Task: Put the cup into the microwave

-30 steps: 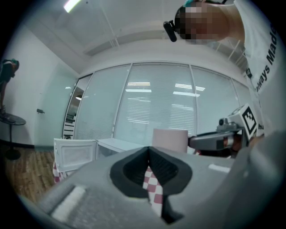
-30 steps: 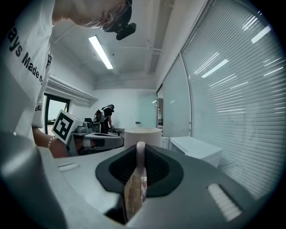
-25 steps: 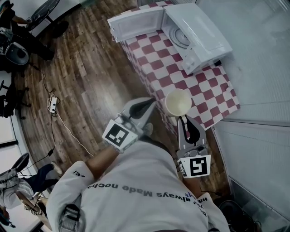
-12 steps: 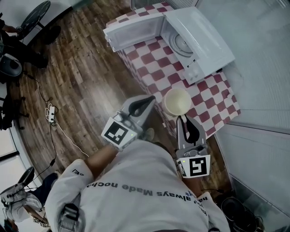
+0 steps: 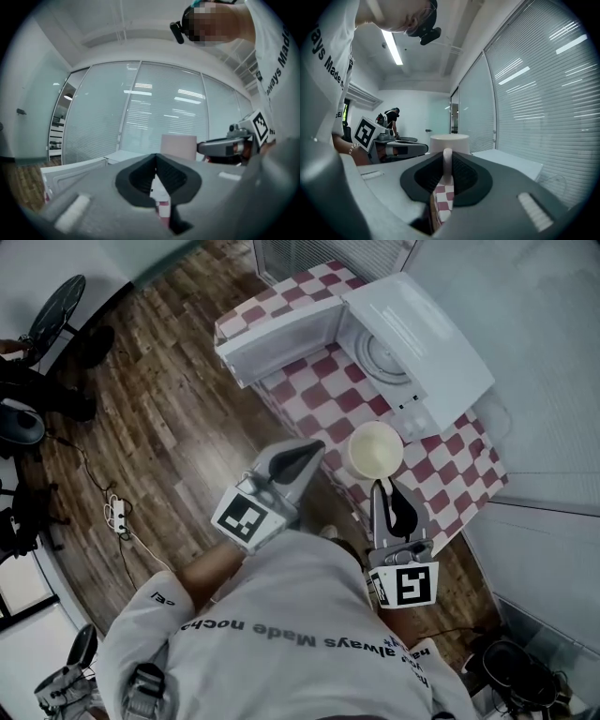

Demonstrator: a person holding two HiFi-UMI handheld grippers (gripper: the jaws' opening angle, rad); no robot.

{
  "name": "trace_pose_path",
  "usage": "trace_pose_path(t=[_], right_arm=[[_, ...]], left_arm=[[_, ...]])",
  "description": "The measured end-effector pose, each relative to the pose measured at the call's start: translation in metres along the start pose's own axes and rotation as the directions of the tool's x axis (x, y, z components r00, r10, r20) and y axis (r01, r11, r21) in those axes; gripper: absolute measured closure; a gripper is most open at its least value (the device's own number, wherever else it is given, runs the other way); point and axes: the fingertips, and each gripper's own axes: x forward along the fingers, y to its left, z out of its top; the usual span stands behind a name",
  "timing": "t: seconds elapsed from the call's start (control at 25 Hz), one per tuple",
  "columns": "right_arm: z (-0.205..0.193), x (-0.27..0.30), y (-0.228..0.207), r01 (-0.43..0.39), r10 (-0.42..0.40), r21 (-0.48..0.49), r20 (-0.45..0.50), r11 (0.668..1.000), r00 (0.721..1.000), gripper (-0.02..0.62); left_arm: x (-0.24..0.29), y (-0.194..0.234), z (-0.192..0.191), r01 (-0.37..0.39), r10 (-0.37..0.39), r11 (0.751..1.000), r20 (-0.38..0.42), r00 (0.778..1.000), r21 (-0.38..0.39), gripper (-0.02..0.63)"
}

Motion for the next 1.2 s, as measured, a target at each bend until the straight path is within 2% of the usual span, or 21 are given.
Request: trace_pose_path(t=[0.44,0.88,1.2], right_arm=[[-0.005,0.043,-0.022,0.107,-0.106,0.024,-0.030,0.994,0.994,0.554],[-0.012,0.064,-0.077,0.122,-0.121,0.036,-0.027,0.992,0.992,0.554],[-0.015,0.078,-0.140,0.112,-0.111,0.037,-0.017,0.993,0.994,0.555]], left_arm=[[0.040,0.041,-0.002,0.095,-0.096,0.995,-0.024,0.995,-0.032,0.602],[0.102,0.050,-0.003,0.110,-0.111,0.993,-0.035,0.993,-0.035,0.601],[0.175,0.053,-0.004,0.126,-0.127,0.992,-0.050,0.991,-0.015,0.601]])
